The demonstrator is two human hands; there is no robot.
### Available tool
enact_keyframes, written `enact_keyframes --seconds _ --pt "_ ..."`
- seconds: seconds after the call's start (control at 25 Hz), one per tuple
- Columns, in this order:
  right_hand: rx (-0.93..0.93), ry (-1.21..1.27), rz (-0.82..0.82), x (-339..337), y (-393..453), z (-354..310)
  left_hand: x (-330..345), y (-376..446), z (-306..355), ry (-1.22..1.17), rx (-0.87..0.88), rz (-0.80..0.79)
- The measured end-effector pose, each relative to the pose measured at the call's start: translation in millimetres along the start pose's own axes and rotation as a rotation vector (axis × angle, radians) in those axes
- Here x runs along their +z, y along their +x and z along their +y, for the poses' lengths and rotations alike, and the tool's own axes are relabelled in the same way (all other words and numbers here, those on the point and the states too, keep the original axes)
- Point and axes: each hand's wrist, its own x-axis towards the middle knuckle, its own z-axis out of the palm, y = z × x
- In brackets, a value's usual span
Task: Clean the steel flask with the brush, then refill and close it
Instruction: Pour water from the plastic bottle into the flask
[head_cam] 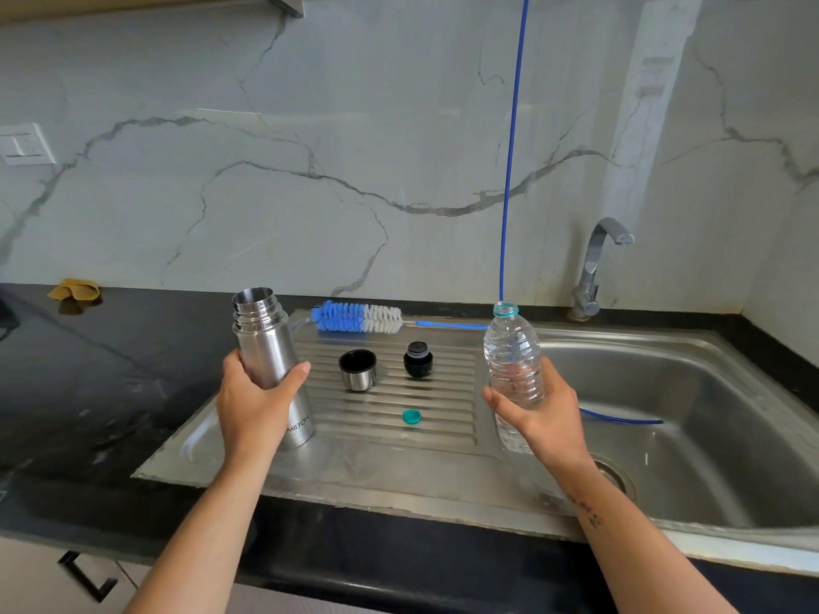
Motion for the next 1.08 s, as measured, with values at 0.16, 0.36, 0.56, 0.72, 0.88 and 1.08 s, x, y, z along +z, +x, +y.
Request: enact_keyframes --seconds 0.16,0.36,0.56,0.72,0.88,1.08 --pt "-0.026 0.038 0.043 -4.1 1.8 -8.1 -1.0 -12.1 17.3 -0.106 -0.004 -0.009" --pt "-0.047 -0.015 0.096 -47.4 25.3 -12.1 35.6 -45.2 79.9 -0.259 0.154 -0.153" --pt "-0.067 -0.199 0.111 -113.3 64.2 -3.6 143.5 -79.0 128.0 -0.350 0.220 -0.377" --pt "-0.064 -0.345 0.118 -151.1 84.3 18.5 239.8 -108.6 115.1 -0.296 0.189 -0.571" --pt "-0.040 -0.402 0.110 -167.6 82.3 41.7 284.2 -114.8 83.5 -0.144 0.144 -0.601" --pt "0.005 -0.544 0.065 -173.2 79.9 52.9 296.2 -116.5 56.6 -0.029 0.062 -0.636"
